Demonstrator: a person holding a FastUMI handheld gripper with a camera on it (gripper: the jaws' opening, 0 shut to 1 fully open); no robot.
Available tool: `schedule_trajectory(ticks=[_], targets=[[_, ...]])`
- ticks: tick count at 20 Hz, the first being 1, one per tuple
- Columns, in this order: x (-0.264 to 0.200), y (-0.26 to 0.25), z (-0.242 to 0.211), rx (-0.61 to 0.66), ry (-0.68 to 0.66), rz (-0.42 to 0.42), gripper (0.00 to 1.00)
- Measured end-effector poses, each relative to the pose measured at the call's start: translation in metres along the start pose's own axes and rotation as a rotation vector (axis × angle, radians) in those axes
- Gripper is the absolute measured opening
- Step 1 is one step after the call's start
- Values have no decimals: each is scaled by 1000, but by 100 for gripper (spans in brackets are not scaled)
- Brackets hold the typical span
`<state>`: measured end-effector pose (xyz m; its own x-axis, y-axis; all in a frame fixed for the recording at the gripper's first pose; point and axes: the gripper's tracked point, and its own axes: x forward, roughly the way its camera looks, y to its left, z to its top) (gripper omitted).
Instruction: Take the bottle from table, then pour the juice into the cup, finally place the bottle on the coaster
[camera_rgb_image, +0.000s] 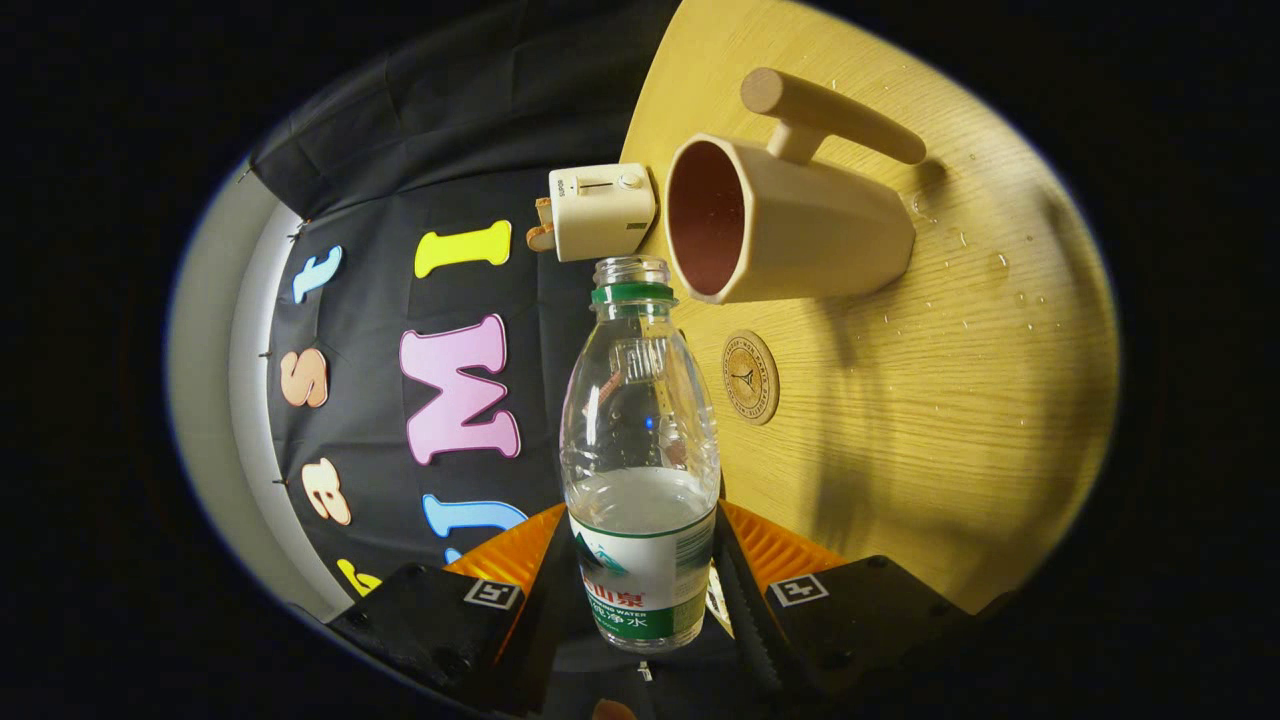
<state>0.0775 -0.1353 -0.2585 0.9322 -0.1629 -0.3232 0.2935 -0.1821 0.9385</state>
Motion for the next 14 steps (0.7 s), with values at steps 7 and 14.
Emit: schedule_trajectory(ticks=[7,14], targets=[[2,2,5,49,-11,1,75],[0,6,3,89,-7,-7,75]])
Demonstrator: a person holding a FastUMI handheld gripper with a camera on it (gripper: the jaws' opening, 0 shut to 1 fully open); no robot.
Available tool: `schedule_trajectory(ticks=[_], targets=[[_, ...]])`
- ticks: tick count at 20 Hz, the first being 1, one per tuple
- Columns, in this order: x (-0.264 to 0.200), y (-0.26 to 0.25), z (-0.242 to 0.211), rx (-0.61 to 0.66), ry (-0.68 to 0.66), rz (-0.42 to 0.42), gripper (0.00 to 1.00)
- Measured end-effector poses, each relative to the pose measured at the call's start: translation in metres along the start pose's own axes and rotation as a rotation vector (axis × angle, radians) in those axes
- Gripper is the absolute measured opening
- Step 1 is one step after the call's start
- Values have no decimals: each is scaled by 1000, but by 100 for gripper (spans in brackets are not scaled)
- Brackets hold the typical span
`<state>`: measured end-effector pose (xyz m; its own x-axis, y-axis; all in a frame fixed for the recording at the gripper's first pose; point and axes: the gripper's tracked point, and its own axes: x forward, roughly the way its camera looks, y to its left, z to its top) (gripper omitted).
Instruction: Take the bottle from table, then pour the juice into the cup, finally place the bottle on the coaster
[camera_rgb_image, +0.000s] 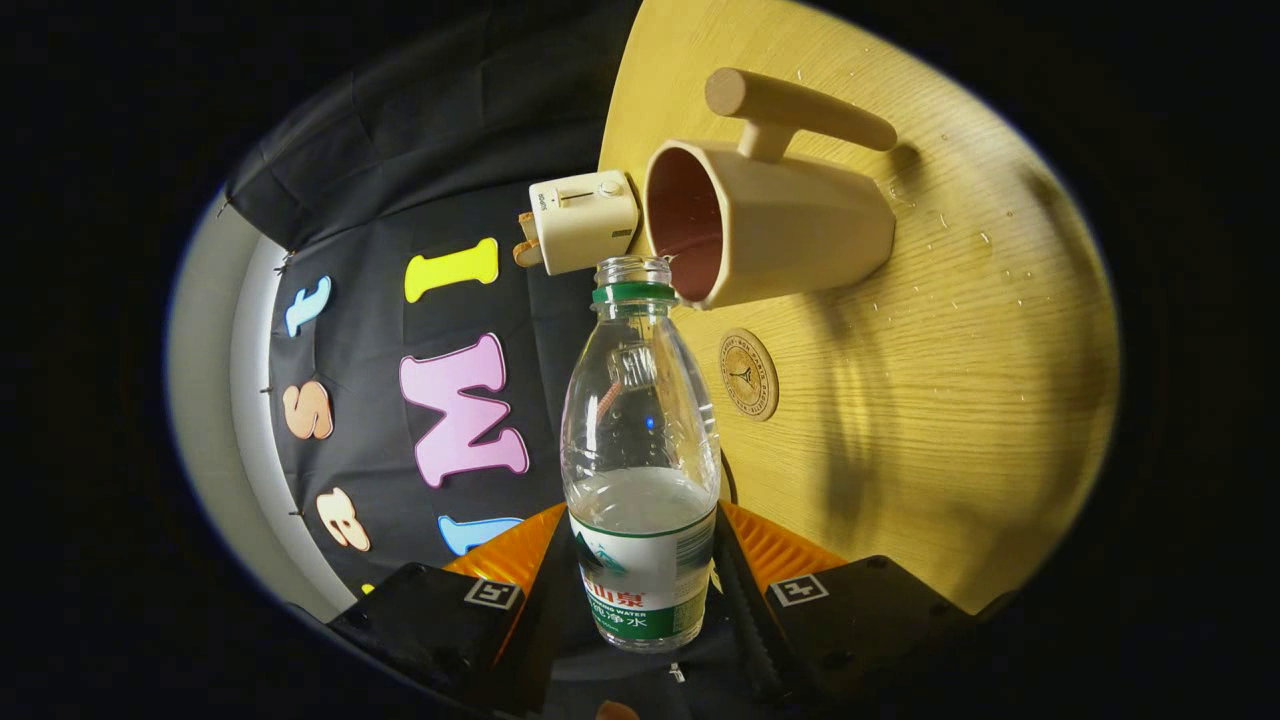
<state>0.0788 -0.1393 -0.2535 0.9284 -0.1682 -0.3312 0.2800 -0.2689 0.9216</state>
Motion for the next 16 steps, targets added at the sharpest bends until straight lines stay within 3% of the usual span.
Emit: schedule_trajectory(ticks=[16], targets=[[-1,12,2,83,0,11,75]])
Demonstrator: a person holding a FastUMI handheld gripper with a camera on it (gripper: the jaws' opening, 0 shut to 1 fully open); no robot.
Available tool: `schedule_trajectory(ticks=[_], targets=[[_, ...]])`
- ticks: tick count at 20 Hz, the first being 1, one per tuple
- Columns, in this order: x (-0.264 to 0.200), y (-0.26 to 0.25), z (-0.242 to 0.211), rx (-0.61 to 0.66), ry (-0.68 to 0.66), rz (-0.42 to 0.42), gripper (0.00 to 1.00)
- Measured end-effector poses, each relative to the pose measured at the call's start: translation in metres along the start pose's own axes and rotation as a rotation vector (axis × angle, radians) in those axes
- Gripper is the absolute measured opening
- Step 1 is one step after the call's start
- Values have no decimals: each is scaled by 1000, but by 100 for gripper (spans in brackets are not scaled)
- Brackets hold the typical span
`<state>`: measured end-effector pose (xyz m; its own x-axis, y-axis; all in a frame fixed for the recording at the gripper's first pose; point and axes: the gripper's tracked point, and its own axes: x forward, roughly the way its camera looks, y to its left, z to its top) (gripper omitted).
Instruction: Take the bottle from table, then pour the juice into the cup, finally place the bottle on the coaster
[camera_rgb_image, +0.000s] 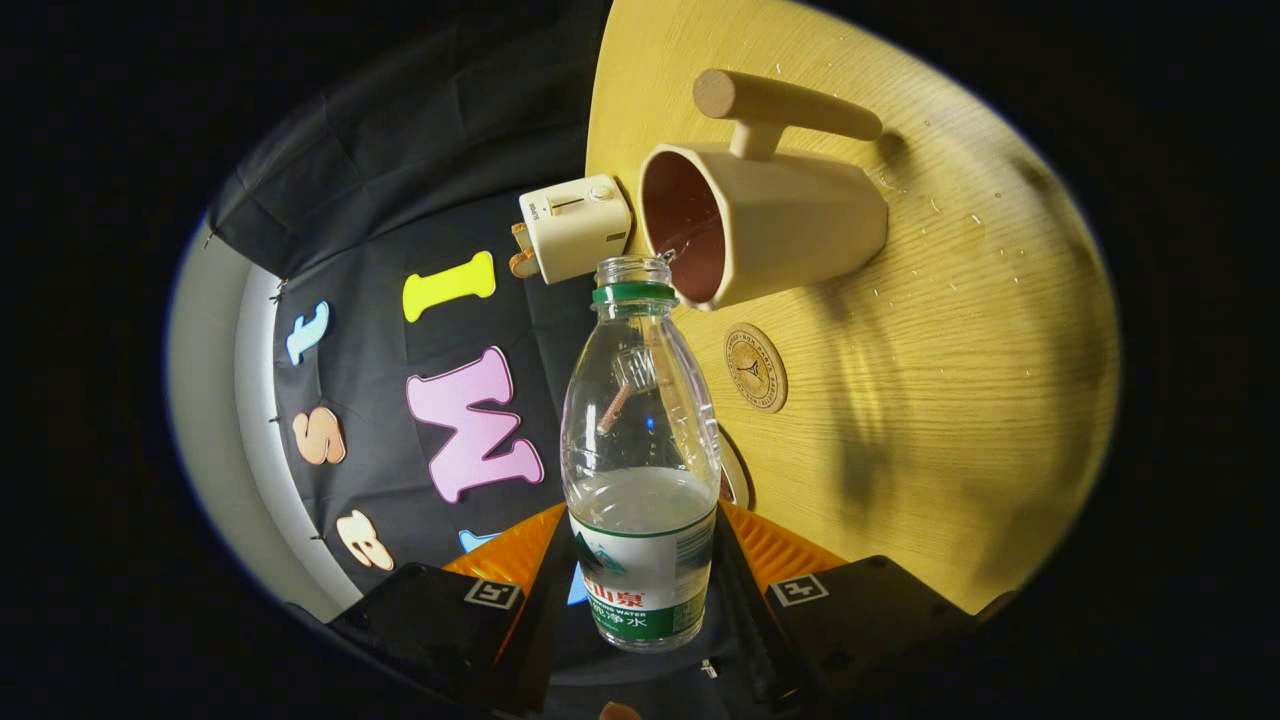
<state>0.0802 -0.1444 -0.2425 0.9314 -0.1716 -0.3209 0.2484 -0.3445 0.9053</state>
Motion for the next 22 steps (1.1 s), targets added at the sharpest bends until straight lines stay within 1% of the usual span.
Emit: schedule_trajectory(ticks=[17,22], targets=[[0,17,-3,112,1,19,75],[2,21,-5,162,-6,24,75]])
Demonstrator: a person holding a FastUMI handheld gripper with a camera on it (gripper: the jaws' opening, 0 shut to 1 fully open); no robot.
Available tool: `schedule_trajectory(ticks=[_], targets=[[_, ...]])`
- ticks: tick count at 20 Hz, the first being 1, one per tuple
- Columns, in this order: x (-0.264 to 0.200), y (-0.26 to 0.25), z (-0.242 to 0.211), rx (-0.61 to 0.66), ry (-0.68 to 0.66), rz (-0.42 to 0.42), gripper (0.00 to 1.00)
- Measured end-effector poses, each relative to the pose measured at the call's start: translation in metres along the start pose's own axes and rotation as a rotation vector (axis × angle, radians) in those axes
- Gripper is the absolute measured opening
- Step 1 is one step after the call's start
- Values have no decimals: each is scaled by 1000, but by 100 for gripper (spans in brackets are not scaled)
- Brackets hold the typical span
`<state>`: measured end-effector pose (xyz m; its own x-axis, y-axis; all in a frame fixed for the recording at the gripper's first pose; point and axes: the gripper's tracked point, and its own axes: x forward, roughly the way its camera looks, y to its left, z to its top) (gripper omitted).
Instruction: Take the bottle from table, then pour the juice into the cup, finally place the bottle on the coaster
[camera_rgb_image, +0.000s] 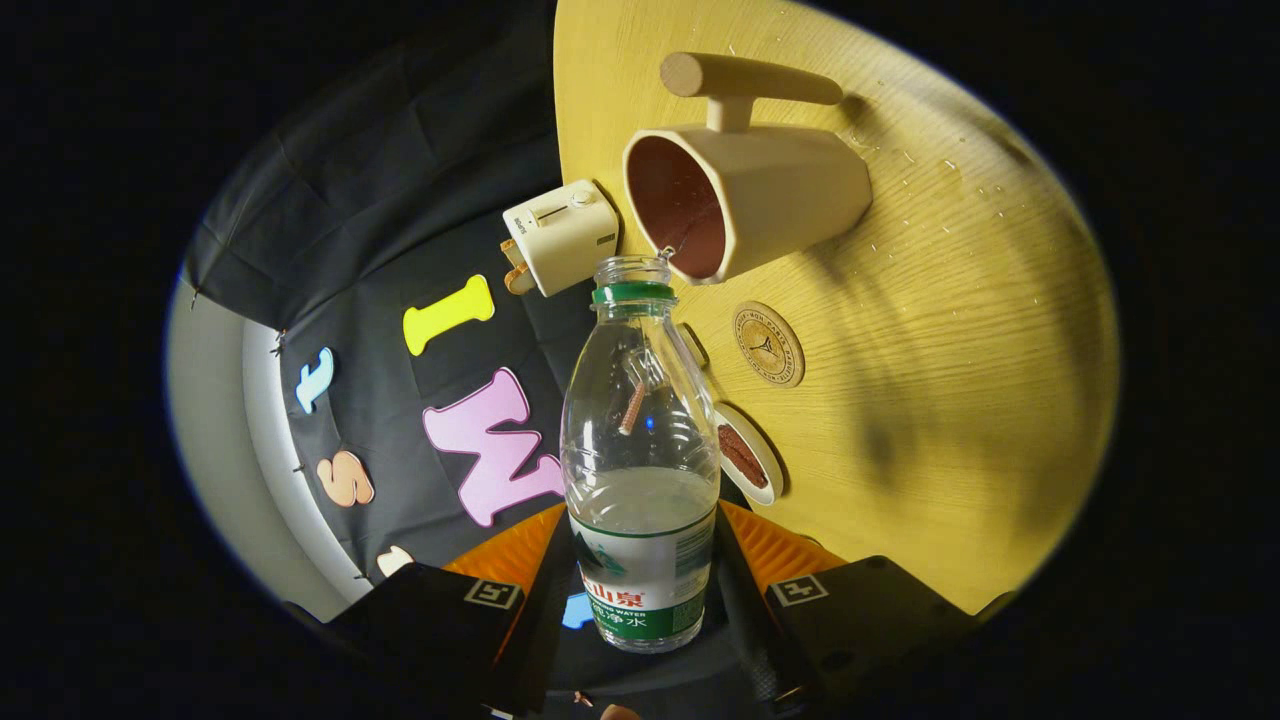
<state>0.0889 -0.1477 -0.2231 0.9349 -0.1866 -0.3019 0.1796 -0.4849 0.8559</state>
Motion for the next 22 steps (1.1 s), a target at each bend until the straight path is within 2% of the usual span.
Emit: schedule_trajectory(ticks=[22], targets=[[0,54,8,238,-57,71,75]])
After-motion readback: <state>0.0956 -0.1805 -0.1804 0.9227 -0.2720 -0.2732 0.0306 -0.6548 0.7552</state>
